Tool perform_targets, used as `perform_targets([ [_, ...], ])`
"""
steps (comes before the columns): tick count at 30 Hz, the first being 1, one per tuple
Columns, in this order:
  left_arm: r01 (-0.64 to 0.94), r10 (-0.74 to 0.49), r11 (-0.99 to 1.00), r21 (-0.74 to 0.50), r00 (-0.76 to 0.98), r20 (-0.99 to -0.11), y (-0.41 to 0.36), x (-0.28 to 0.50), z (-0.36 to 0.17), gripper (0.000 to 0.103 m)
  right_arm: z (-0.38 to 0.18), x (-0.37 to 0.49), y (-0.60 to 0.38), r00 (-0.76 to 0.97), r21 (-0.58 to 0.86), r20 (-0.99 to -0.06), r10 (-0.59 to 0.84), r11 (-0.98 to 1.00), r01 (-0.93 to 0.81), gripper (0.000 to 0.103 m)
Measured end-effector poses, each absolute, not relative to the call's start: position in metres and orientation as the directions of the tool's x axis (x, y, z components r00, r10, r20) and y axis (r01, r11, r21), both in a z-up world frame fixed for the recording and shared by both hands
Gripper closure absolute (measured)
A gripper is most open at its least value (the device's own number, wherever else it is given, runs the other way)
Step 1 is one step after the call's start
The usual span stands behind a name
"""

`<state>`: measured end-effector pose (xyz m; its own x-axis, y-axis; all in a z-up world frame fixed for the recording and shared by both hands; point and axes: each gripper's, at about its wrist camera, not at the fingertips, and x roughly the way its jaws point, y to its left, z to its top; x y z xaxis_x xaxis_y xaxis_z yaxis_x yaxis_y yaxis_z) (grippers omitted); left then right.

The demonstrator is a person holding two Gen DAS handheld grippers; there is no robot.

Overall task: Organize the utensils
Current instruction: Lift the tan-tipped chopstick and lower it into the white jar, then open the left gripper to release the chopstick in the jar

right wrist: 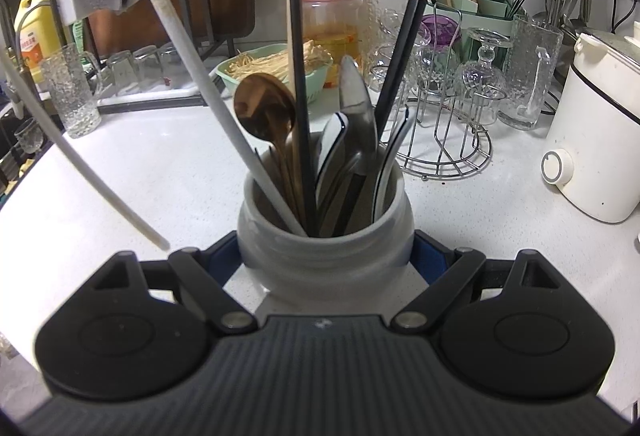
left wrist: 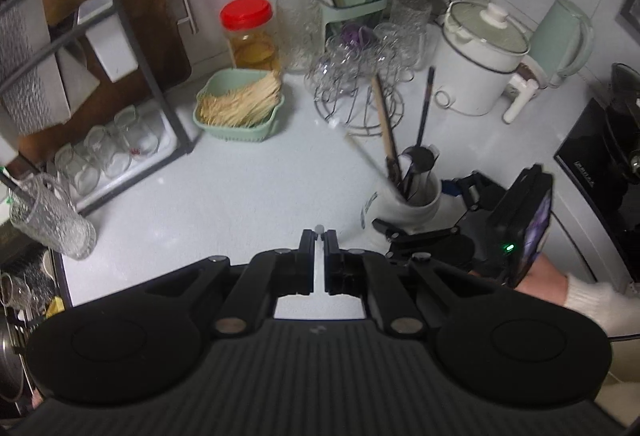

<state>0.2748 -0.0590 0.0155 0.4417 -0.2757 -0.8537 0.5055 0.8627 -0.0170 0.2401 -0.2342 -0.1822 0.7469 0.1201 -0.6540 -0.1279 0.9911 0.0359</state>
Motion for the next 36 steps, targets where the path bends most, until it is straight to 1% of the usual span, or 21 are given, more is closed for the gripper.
perform_targets([
  [5,0.514,-0.301,0.857,-0.045,0.427,-0.853,-0.065,0.276,0.046,0.098,-0.183,0.24,-0.235,0.75,0.038,-0.65,0.124,0.991,-0.131,0.012],
  [11,0.545,-0.359,0.835,-0.079,0.43,-0.828,-0.077,0.269,0.095,0.098,-0.183,0.241,-0.235,0.748,0.037,-0.651,0.13,0.99,-0.14,0.012],
  [16,0.577,-0.389,0.814,-0.067,0.455,-0.801,-0.091,0.262,0.125,0.098,-0.182,0.241,-0.235,0.746,0.037,-0.652,0.132,0.989,-0.143,0.012],
  [21,0.608,-0.429,0.791,-0.066,0.474,-0.769,-0.107,0.257,0.143,0.098,-0.183,0.241,-0.235,0.748,0.038,-0.651,0.131,0.989,-0.141,0.012],
  [25,0.627,-0.448,0.777,-0.058,0.487,-0.749,-0.122,0.262,0.144,0.098,-0.183,0.241,-0.233,0.749,0.04,-0.65,0.128,0.99,-0.134,0.012],
  [28,0.631,-0.449,0.774,-0.06,0.48,-0.754,-0.134,0.27,0.134,0.098,-0.183,0.242,-0.232,0.746,0.041,-0.652,0.135,0.989,-0.142,0.012],
  [32,0.655,-0.459,0.753,-0.066,0.452,-0.765,-0.153,0.281,0.109,0.098,-0.183,0.242,-0.233,0.749,0.041,-0.646,0.147,0.987,-0.158,0.012],
  [36,0.668,-0.44,0.743,-0.042,0.44,-0.783,-0.167,0.29,0.084,0.098,-0.184,0.241,-0.232,0.753,0.042,-0.64,0.151,0.986,-0.162,0.012],
])
